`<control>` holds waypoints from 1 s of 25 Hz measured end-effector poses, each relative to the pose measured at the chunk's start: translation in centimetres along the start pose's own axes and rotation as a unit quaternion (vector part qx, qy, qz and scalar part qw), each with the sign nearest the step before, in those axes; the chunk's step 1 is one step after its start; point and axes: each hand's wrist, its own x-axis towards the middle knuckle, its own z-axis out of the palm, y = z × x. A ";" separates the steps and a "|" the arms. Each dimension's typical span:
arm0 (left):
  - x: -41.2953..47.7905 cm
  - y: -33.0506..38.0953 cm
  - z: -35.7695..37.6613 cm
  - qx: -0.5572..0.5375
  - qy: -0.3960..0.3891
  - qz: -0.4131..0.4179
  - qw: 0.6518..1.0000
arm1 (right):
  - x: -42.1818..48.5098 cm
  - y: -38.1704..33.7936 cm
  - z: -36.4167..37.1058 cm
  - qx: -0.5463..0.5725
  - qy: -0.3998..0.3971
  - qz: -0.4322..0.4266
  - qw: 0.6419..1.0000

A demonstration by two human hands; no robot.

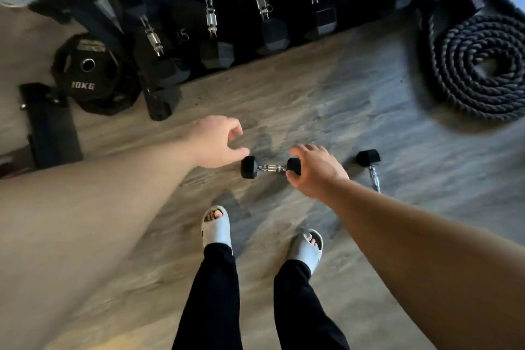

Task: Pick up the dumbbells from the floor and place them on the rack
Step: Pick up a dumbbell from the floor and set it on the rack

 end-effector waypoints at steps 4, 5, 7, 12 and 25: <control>9.0 -5.8 9.7 -0.011 -0.016 0.000 1.000 | 9.1 2.9 9.9 0.011 -0.010 0.019 1.000; 10.5 -7.0 11.9 -0.008 -0.021 0.001 1.000 | 11.0 3.7 11.9 0.010 -0.014 0.020 1.000; 13.5 -9.6 16.3 -0.001 -0.031 -0.008 0.999 | 14.7 5.3 15.9 0.009 -0.023 0.022 0.999; 21.3 -14.3 26.8 -0.034 -0.015 -0.019 0.999 | 24.3 9.7 25.4 -0.004 -0.043 0.007 0.999; 28.8 -16.0 39.6 0.017 -0.060 -0.037 0.997 | 31.0 12.7 34.6 -0.081 -0.150 -0.006 0.985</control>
